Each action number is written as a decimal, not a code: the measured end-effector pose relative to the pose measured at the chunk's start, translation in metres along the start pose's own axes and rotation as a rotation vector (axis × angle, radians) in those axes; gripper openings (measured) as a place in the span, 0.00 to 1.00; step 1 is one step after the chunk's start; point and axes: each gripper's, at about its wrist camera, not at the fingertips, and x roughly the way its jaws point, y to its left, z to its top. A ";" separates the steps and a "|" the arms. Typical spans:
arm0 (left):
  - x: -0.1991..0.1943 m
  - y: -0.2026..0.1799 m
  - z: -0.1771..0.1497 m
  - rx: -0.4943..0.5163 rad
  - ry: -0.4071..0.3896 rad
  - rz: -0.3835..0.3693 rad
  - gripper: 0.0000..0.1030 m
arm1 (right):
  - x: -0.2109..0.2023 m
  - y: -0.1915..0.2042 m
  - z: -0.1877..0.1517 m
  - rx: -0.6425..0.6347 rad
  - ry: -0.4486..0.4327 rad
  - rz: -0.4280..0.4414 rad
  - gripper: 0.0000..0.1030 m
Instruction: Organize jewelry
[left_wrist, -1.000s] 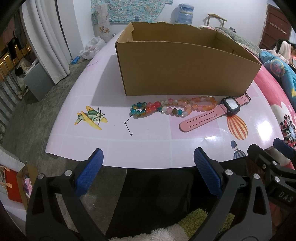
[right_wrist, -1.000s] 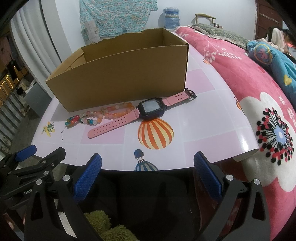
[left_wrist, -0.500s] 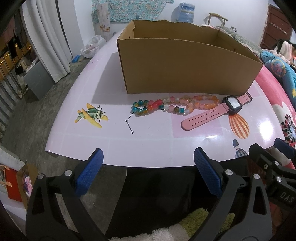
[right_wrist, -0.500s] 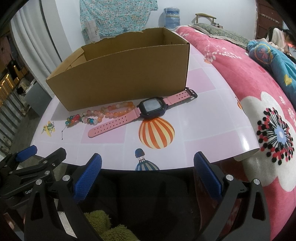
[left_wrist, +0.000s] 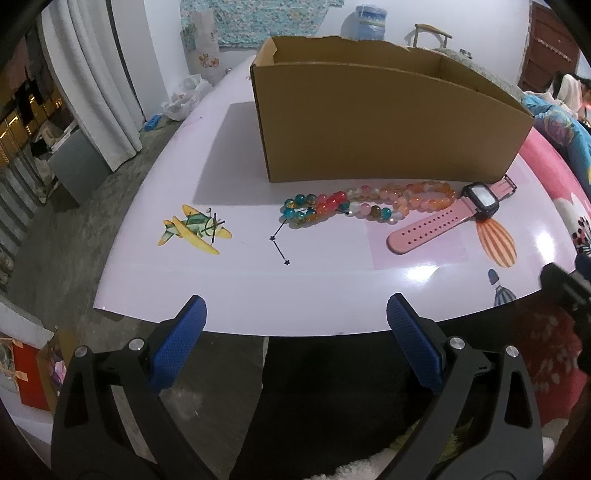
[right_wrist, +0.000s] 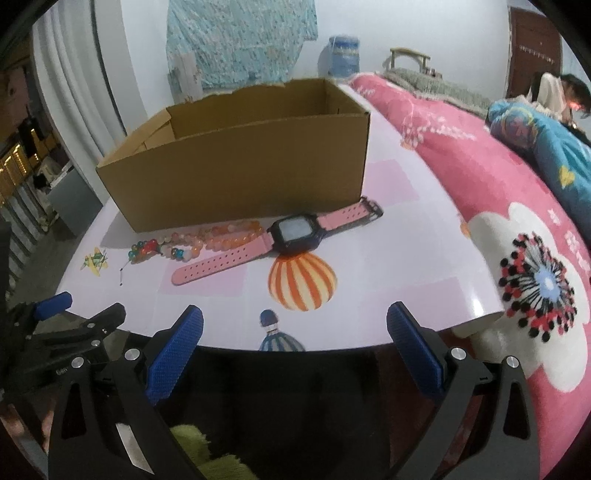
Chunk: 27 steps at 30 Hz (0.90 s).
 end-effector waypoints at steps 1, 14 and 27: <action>0.003 0.002 0.001 0.005 0.011 -0.009 0.92 | -0.001 -0.002 -0.001 -0.012 -0.012 -0.006 0.94; 0.007 0.018 0.021 0.063 -0.078 -0.286 0.92 | 0.012 -0.008 0.027 -0.003 0.011 0.067 0.94; 0.020 0.016 0.047 0.258 -0.169 -0.173 0.58 | 0.062 0.046 0.067 -0.088 0.078 0.291 0.67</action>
